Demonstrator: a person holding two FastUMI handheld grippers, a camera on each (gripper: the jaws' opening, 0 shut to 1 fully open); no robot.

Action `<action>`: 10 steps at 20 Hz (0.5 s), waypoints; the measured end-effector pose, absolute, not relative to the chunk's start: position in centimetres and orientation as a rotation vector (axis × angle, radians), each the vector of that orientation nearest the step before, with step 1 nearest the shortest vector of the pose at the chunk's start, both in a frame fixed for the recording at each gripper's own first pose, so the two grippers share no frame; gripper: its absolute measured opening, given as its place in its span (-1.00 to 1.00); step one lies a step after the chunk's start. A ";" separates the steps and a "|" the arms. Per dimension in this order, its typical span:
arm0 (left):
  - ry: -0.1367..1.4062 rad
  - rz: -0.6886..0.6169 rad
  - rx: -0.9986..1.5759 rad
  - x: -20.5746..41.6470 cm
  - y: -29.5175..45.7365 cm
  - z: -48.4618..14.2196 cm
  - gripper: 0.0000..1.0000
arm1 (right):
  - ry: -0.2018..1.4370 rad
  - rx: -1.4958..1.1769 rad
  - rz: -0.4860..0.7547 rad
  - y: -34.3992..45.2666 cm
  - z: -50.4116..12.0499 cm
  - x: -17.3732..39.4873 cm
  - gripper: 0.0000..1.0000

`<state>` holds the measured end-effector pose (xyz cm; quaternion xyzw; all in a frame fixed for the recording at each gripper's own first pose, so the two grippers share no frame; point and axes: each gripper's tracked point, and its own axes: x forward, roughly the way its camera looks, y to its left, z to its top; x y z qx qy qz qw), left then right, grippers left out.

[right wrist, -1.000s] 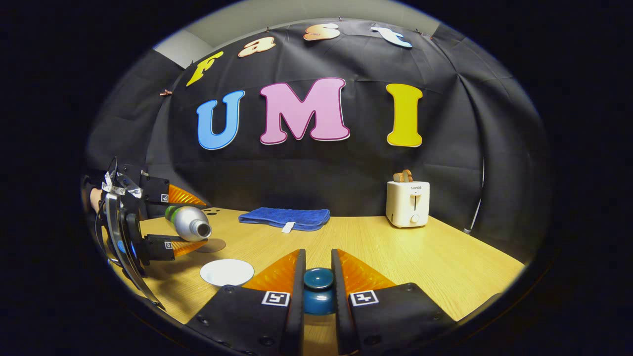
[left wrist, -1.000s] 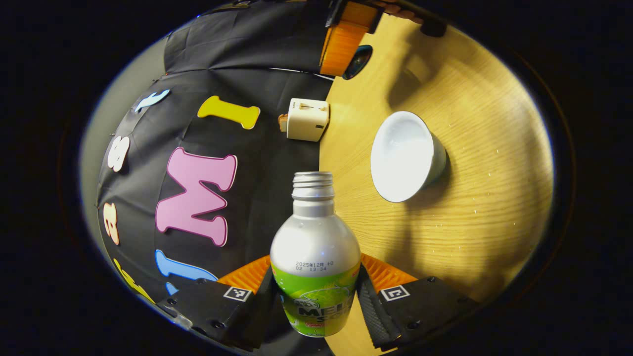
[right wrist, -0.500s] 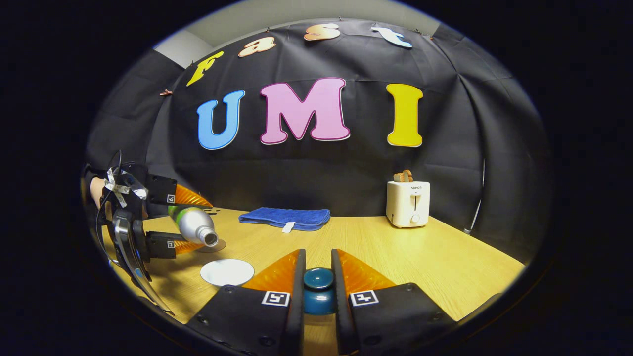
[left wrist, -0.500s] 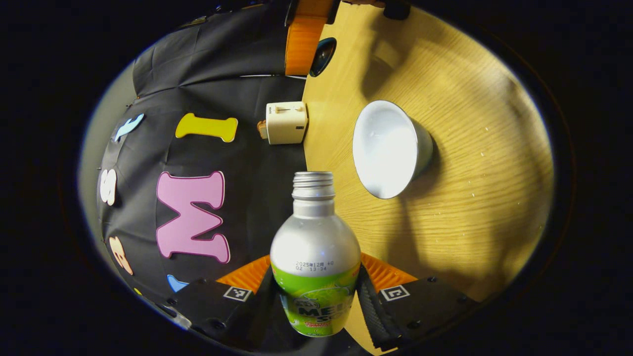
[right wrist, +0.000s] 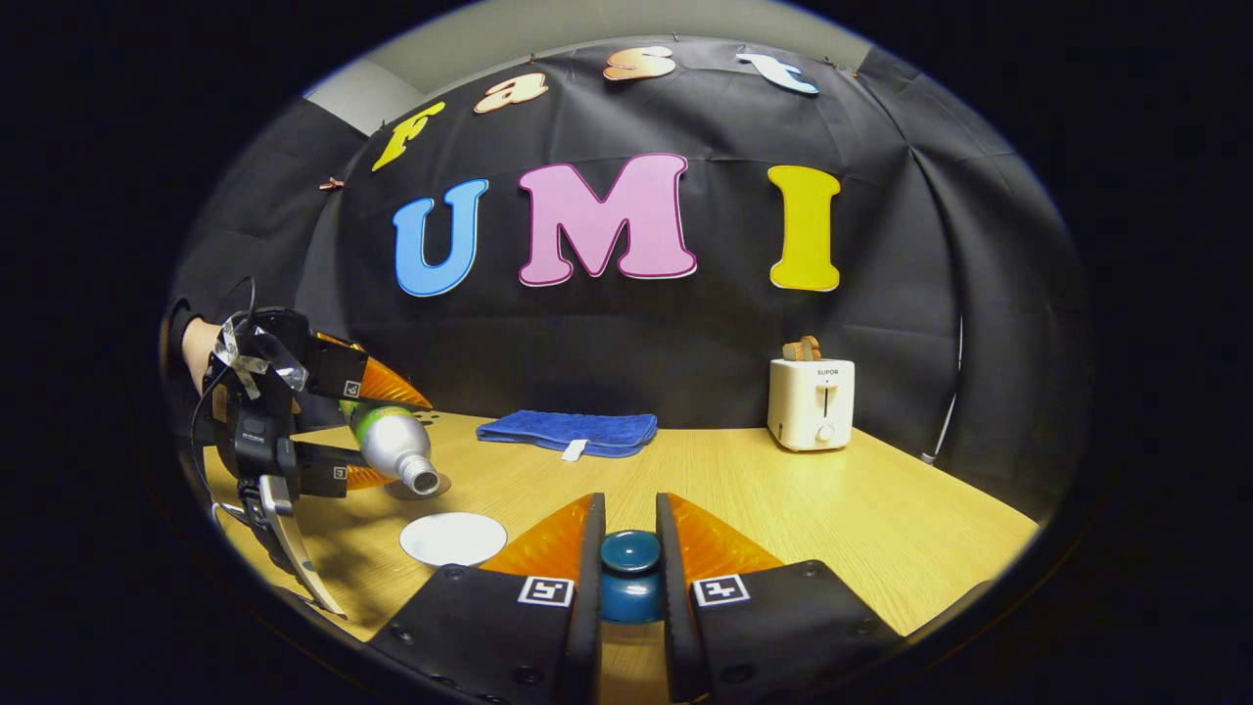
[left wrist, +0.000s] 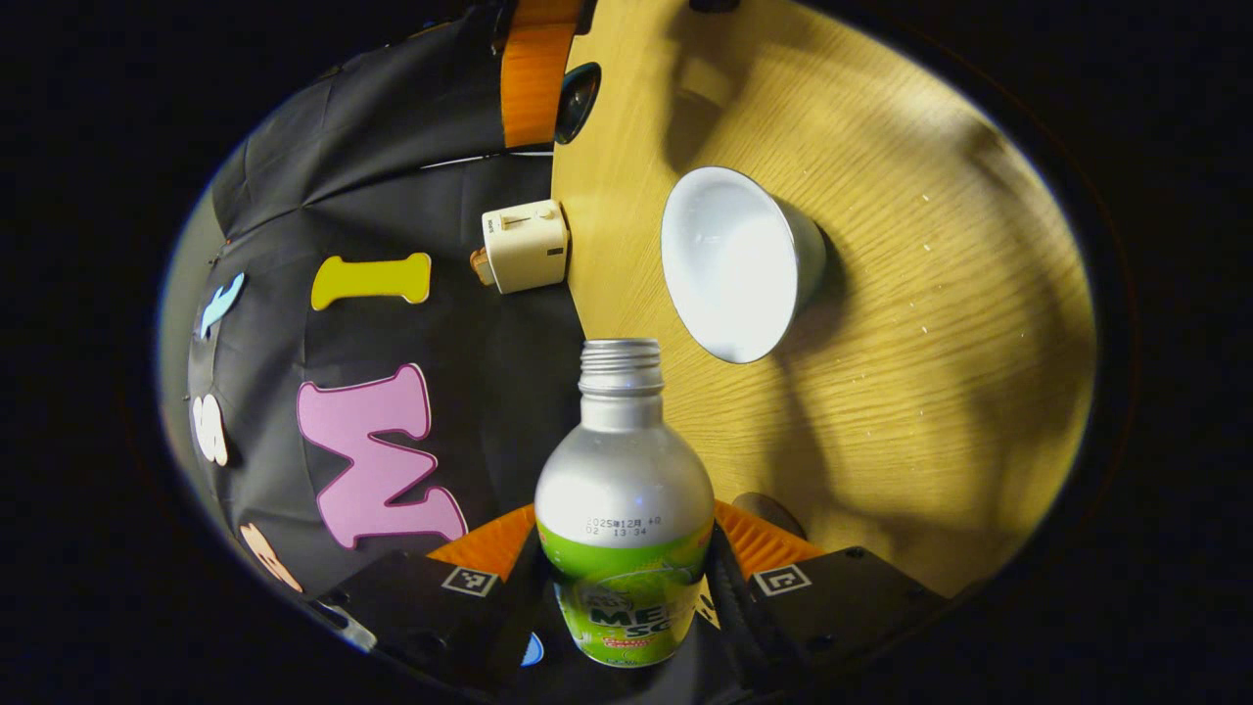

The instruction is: Open the teacup lid with one hand, grasp the water bottle and pour water into the teacup with the other hand; after pouring, place the water bottle on the coaster and then close the teacup lid.

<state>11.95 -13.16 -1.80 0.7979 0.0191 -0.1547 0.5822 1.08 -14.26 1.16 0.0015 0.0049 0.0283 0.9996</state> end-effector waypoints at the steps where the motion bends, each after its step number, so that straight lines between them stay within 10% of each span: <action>1: 0.041 -0.360 1.880 12.0 -13.1 -1.5 0.59 | 0.010 0.003 0.057 -14.3 1.2 1.1 -0.41; 10: 0.018 -0.344 2.021 12.6 -12.9 0.3 0.60 | 0.011 0.003 0.067 -14.1 1.2 1.1 -0.41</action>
